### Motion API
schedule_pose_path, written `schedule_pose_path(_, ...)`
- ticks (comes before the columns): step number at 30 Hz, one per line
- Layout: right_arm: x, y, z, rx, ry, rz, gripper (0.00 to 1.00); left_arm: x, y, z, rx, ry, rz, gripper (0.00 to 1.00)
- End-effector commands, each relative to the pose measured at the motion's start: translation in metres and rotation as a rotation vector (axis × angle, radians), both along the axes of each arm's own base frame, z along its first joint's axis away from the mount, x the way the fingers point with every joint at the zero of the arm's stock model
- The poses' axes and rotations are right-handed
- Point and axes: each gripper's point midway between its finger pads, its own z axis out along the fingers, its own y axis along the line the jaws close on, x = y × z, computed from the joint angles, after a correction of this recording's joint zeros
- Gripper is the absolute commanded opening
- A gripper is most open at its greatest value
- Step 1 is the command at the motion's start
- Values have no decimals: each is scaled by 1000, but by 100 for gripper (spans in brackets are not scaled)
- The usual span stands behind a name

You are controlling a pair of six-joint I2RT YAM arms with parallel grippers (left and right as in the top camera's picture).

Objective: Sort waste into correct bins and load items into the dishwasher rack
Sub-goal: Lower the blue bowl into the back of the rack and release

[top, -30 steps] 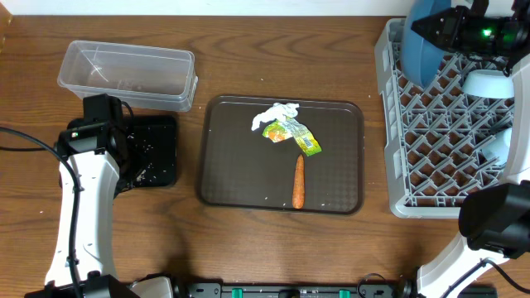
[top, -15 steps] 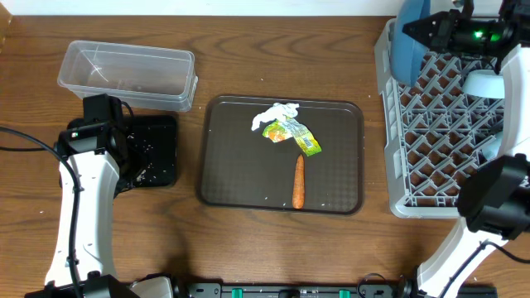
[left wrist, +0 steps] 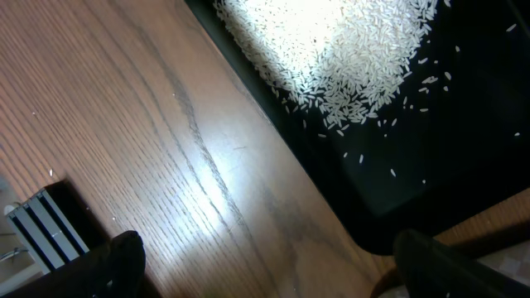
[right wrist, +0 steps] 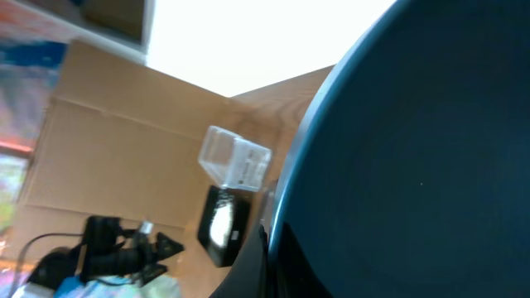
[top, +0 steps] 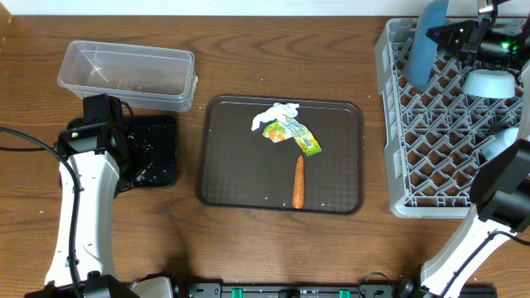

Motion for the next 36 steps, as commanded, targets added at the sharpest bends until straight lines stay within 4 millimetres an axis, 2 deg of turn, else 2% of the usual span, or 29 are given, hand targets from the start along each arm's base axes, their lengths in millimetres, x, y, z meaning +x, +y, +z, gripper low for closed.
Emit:
schedule_pose_path(1, -1, 7, -3, 110, -1, 59, 1, 2, 4, 5, 14, -13, 21, 99)
schedule_pose_path(9, 1, -2, -19, 70, 69, 10, 1, 2, 4, 5, 14, -13, 21, 99)
schedule_pose_path(18, -6, -48, -54, -60, 225, -143, 1, 2, 4, 5, 14, -13, 21, 99)
schedule_pose_path(27, -18, -75, -77, -171, 318, -215, 1, 2, 4, 5, 14, -13, 21, 99)
schedule_pose_path(32, -24, -86, -87, -216, 374, -251, 14, 2, 4, 5, 14, -13, 21, 99)
schedule_pose_path(36, -35, -108, -105, -326, 517, -344, 17, 2, 4, 5, 14, -13, 21, 99)
